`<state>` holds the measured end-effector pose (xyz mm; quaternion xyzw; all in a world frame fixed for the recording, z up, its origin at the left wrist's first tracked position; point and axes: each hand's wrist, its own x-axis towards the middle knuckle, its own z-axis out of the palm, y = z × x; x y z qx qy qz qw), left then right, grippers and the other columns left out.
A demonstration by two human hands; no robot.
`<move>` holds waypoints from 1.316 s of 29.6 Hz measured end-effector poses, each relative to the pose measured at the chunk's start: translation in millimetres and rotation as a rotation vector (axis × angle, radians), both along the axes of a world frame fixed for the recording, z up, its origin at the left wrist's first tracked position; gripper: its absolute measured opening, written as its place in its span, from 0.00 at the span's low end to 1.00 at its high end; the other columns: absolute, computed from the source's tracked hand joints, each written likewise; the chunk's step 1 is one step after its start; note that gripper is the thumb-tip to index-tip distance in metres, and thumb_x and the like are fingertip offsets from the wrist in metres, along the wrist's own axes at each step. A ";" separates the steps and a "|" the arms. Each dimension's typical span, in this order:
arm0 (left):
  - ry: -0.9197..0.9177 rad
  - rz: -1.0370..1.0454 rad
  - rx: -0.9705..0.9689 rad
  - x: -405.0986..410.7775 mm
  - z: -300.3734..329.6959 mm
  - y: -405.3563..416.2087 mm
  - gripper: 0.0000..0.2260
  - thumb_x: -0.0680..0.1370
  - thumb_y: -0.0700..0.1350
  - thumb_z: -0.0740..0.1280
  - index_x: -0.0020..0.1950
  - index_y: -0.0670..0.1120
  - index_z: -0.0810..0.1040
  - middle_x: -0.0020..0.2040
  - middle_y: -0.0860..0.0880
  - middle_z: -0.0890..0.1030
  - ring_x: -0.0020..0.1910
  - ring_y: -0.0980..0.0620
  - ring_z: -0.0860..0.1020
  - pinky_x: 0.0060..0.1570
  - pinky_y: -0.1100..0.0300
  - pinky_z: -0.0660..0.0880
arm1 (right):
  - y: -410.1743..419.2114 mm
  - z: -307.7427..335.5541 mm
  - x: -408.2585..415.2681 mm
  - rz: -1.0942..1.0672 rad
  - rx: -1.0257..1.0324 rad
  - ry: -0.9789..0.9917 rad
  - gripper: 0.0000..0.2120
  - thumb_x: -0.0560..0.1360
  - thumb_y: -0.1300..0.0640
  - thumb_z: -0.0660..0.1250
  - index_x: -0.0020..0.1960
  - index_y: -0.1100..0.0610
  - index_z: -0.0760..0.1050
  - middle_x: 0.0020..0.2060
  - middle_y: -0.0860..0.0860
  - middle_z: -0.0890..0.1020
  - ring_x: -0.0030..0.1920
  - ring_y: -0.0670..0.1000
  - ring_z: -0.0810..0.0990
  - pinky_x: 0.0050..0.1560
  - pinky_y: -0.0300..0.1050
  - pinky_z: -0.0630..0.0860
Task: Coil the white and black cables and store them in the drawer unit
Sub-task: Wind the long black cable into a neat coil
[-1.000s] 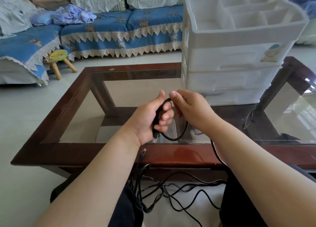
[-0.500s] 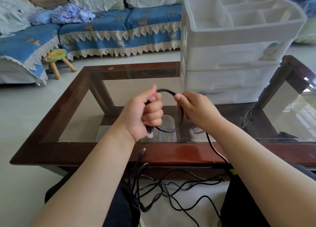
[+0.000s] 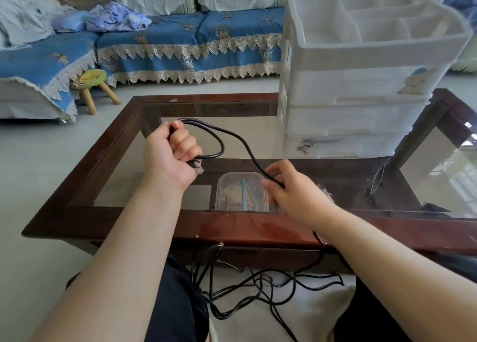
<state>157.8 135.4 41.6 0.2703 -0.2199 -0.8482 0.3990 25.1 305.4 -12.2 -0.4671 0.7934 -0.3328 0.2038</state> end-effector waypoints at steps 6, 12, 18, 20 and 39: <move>-0.187 0.197 0.013 -6.3 -13.7 7.2 0.17 0.83 0.47 0.53 0.34 0.47 0.65 0.25 0.53 0.60 0.20 0.56 0.55 0.19 0.64 0.55 | -2.9 0.2 -5.0 -0.121 -0.183 0.649 0.10 0.80 0.51 0.59 0.50 0.57 0.72 0.31 0.51 0.78 0.27 0.58 0.75 0.25 0.43 0.64; -0.412 -0.153 -0.540 -26.0 -22.0 29.9 0.18 0.84 0.50 0.51 0.36 0.46 0.65 0.26 0.52 0.71 0.24 0.55 0.63 0.22 0.64 0.60 | -5.4 6.7 -0.9 0.158 0.184 0.747 0.13 0.82 0.49 0.49 0.54 0.56 0.67 0.35 0.52 0.76 0.32 0.58 0.70 0.26 0.44 0.57; -0.505 -0.354 -0.714 -29.1 -26.4 38.4 0.18 0.84 0.49 0.51 0.37 0.48 0.70 0.46 0.47 0.82 0.49 0.49 0.78 0.50 0.48 0.78 | -4.8 21.4 1.6 0.399 0.270 0.537 0.09 0.81 0.49 0.53 0.51 0.50 0.70 0.34 0.46 0.70 0.42 0.56 0.75 0.38 0.46 0.66; -0.531 -0.413 -0.733 -31.7 -29.4 36.2 0.18 0.84 0.50 0.51 0.38 0.46 0.68 0.47 0.46 0.83 0.51 0.48 0.80 0.52 0.45 0.79 | -6.5 24.3 0.1 0.426 0.242 0.457 0.08 0.81 0.48 0.54 0.46 0.48 0.68 0.31 0.43 0.67 0.39 0.51 0.70 0.39 0.44 0.63; -0.509 -0.889 -0.275 -46.9 -45.3 45.5 0.23 0.83 0.48 0.53 0.27 0.48 0.67 0.24 0.51 0.65 0.16 0.59 0.57 0.17 0.68 0.53 | -20.6 30.2 -29.7 0.090 -0.018 0.333 0.20 0.70 0.36 0.66 0.48 0.50 0.68 0.34 0.43 0.76 0.34 0.44 0.74 0.31 0.43 0.68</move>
